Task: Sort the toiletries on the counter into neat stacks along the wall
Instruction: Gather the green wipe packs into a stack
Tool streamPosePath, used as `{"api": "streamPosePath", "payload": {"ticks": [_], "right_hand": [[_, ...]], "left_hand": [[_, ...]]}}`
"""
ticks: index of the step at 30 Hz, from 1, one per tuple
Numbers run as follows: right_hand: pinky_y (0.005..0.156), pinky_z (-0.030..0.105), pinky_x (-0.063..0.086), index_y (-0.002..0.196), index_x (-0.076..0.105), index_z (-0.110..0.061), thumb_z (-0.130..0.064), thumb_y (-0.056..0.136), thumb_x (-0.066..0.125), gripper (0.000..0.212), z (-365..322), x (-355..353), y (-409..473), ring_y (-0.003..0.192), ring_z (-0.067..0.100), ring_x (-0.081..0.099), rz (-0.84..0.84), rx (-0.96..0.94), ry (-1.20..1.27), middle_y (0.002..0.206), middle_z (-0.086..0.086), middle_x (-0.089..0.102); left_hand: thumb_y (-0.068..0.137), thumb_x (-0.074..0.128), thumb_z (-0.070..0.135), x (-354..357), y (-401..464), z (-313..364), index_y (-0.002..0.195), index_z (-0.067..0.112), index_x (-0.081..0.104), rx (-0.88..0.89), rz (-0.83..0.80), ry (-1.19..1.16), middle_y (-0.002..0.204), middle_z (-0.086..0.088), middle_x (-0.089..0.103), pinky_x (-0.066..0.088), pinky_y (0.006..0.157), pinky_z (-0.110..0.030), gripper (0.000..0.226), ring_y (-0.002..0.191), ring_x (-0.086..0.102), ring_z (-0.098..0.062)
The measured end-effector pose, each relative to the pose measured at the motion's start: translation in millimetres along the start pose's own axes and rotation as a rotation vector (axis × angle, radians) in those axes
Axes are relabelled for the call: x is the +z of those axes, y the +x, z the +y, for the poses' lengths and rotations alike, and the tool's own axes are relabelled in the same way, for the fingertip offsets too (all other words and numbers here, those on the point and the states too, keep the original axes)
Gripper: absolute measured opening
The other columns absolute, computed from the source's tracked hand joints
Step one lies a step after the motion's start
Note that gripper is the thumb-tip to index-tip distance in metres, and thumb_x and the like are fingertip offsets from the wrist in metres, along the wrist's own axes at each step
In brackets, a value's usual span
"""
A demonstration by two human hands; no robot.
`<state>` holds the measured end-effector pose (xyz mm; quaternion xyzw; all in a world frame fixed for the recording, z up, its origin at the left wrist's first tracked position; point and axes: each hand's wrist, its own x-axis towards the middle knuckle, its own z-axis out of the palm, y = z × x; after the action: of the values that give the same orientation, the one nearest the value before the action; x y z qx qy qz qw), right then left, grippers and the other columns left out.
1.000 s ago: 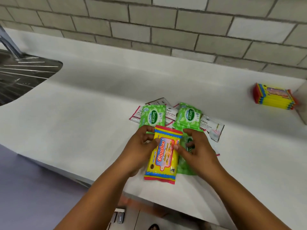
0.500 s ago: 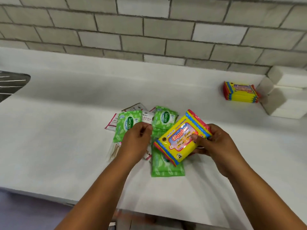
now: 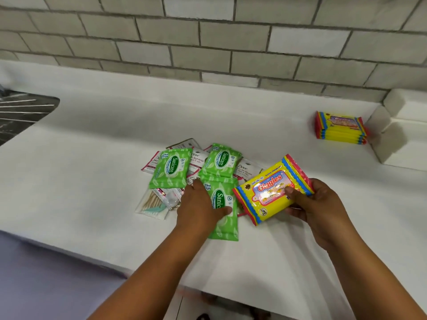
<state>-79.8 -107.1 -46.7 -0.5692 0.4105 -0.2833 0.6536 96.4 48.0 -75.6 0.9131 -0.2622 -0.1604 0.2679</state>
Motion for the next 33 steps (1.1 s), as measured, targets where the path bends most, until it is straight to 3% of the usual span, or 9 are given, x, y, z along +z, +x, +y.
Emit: {"api": "streamPosePath", "payload": {"ticks": [3, 9, 13, 17, 20, 23, 26, 30, 33], "right_hand": [[0.062, 0.030, 0.060, 0.106, 0.061, -0.010, -0.012, 0.086, 0.069, 0.022, -0.1, -5.5, 4.9, 0.081, 0.022, 0.071, -0.040, 0.005, 0.010, 0.098, 0.009, 0.073], [0.065, 0.033, 0.060, 0.106, 0.062, -0.010, -0.013, 0.085, 0.070, 0.023, -1.6, -31.6, 14.7, 0.086, 0.024, 0.072, -0.078, 0.013, 0.027, 0.098, 0.009, 0.073], [0.068, 0.035, 0.061, 0.107, 0.061, -0.007, -0.012, 0.085, 0.069, 0.024, -5.0, -57.6, 27.4, 0.085, 0.026, 0.072, -0.072, 0.043, 0.091, 0.099, 0.011, 0.073], [0.071, 0.037, 0.060, 0.107, 0.061, -0.008, -0.011, 0.086, 0.068, 0.022, -7.9, -83.9, 41.9, 0.088, 0.028, 0.071, -0.062, 0.061, 0.137, 0.102, 0.013, 0.072], [0.070, 0.035, 0.059, 0.109, 0.061, -0.007, -0.009, 0.088, 0.066, 0.022, -10.5, -103.6, 55.1, 0.086, 0.028, 0.069, -0.034, 0.083, 0.190, 0.103, 0.014, 0.071], [0.060, 0.028, 0.059, 0.105, 0.062, -0.009, -0.009, 0.089, 0.064, 0.017, -11.9, -120.7, 70.4, 0.079, 0.023, 0.071, -0.021, 0.105, 0.258, 0.102, 0.014, 0.072], [0.059, 0.027, 0.059, 0.110, 0.061, -0.006, -0.007, 0.089, 0.063, 0.020, -14.5, -136.0, 89.4, 0.076, 0.020, 0.072, 0.007, 0.122, 0.344, 0.101, 0.015, 0.072], [0.061, 0.029, 0.060, 0.112, 0.059, -0.004, -0.004, 0.090, 0.061, 0.022, -24.1, -147.5, 120.6, 0.073, 0.021, 0.072, 0.076, 0.104, 0.406, 0.097, 0.014, 0.072], [0.066, 0.032, 0.061, 0.114, 0.059, -0.002, -0.002, 0.091, 0.059, 0.023, -38.5, -149.8, 150.8, 0.074, 0.021, 0.071, 0.148, 0.048, 0.442, 0.093, 0.012, 0.071]], "left_hand": [[0.056, 0.086, 0.053, -0.2, -0.9, 3.3, 0.130, 0.013, 0.041, -0.033, -0.002, -0.063, 0.126, -0.004, 0.060, 0.049, 0.095, -0.042, 0.095, 0.117, 0.056, -0.026], [0.084, 0.072, 0.026, -4.4, -12.5, 16.9, 0.120, 0.012, 0.045, -0.033, -0.014, -0.146, 0.120, -0.006, 0.060, 0.044, 0.083, -0.028, 0.047, 0.110, 0.060, -0.026], [0.088, 0.067, 0.020, -11.1, -19.7, 37.0, 0.111, 0.020, 0.051, -0.052, -0.068, -0.352, 0.110, 0.002, 0.065, 0.052, 0.089, -0.037, 0.028, 0.099, 0.063, -0.019], [0.090, 0.060, 0.015, -5.2, -13.3, 69.0, 0.104, 0.023, 0.054, -0.092, -0.034, -0.582, 0.105, -0.003, 0.067, 0.055, 0.087, -0.047, 0.017, 0.096, 0.065, -0.024], [0.089, 0.060, 0.012, 7.6, 1.7, 93.6, 0.103, 0.024, 0.055, -0.118, -0.026, -0.740, 0.108, -0.005, 0.068, 0.055, 0.088, -0.050, 0.020, 0.096, 0.067, -0.026], [0.089, 0.057, 0.002, 20.6, 21.4, 112.0, 0.111, 0.014, 0.055, -0.178, -0.019, -0.935, 0.109, -0.011, 0.070, 0.056, 0.086, -0.050, 0.025, 0.095, 0.068, -0.030], [0.089, 0.056, -0.003, 33.2, 43.7, 129.9, 0.103, 0.010, 0.060, -0.214, -0.052, -1.060, 0.106, -0.016, 0.071, 0.053, 0.087, -0.059, 0.020, 0.095, 0.068, -0.037], [0.091, 0.057, -0.005, 50.6, 75.8, 151.9, 0.110, 0.001, 0.061, -0.216, -0.130, -1.183, 0.109, -0.020, 0.070, 0.057, 0.082, -0.046, 0.020, 0.094, 0.070, -0.033], [0.091, 0.057, -0.004, 64.1, 102.3, 170.5, 0.121, -0.003, 0.056, -0.252, -0.185, -1.272, 0.114, -0.021, 0.068, 0.058, 0.076, -0.043, 0.030, 0.097, 0.068, -0.033]]}}
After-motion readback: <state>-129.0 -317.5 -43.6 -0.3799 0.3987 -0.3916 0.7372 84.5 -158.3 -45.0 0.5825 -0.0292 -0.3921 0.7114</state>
